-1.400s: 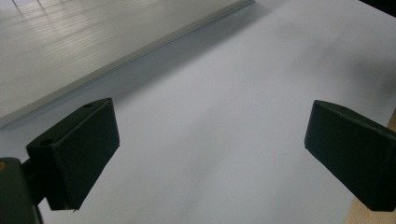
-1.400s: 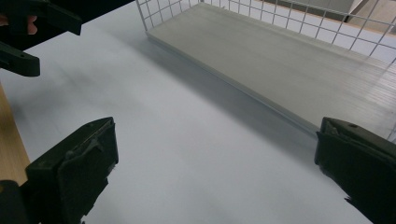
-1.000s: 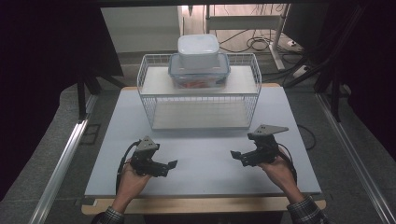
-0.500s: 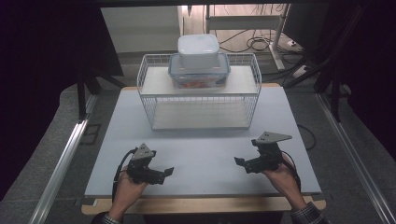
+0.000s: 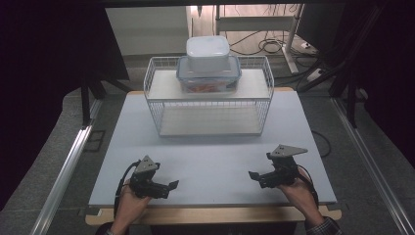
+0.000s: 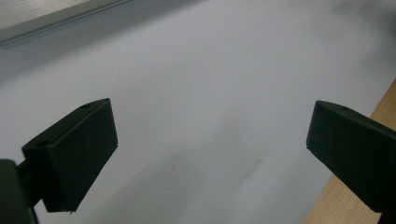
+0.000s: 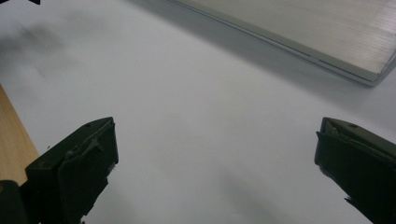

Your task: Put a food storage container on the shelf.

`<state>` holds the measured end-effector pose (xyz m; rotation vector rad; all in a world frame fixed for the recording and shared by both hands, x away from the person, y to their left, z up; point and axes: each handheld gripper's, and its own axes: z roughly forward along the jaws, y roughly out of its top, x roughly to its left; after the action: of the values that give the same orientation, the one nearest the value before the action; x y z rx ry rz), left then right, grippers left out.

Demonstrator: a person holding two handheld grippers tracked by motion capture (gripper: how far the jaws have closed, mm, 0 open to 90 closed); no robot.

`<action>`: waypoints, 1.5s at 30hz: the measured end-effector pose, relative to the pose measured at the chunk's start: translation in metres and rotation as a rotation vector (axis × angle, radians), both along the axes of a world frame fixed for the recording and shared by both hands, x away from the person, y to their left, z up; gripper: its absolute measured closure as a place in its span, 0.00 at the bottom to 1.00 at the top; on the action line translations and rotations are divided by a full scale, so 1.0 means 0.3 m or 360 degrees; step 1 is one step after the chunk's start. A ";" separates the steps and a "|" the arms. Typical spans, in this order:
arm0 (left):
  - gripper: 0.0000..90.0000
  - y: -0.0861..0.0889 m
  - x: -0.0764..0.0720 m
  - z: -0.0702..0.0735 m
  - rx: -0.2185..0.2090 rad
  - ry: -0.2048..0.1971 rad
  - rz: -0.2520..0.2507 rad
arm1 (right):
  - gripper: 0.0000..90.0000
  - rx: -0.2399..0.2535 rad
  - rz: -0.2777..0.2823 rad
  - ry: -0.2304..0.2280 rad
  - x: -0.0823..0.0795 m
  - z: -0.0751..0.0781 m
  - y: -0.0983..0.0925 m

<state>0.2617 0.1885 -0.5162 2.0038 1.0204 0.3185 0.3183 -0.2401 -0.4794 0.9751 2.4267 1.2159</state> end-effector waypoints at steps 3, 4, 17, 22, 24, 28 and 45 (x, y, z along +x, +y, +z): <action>0.01 0.004 -0.005 -0.007 -0.0005 0.0000 -0.0001 | 0.00 -0.0003 -0.0006 0.0005 -0.005 -0.008 -0.007; 0.01 0.005 -0.007 -0.009 -0.0007 0.0004 -0.0005 | 0.00 -0.0004 -0.0013 0.0012 -0.008 -0.010 -0.009; 0.00 0.028 -0.027 -0.043 -0.0027 0.0041 -0.0012 | 0.00 -0.0047 -0.0020 0.0054 -0.032 -0.052 -0.032; 0.00 0.030 -0.031 -0.052 0.0000 0.0060 -0.0022 | 0.00 -0.0051 -0.0022 0.0078 -0.043 -0.068 -0.038; 0.00 0.027 -0.030 -0.058 0.0019 0.0071 -0.0030 | 0.00 -0.0059 -0.0020 0.0093 -0.046 -0.074 -0.041; 0.00 0.019 -0.027 -0.069 0.0055 0.0097 -0.0041 | 0.00 -0.0066 -0.0018 0.0119 -0.053 -0.086 -0.045; 0.00 0.011 -0.011 -0.103 0.0123 0.0205 -0.0045 | 0.00 -0.0180 0.0008 0.0198 -0.057 -0.140 -0.040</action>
<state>0.2584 0.1917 -0.5471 2.1292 1.0727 0.2193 0.3013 -0.2521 -0.5215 1.0402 2.5629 1.0349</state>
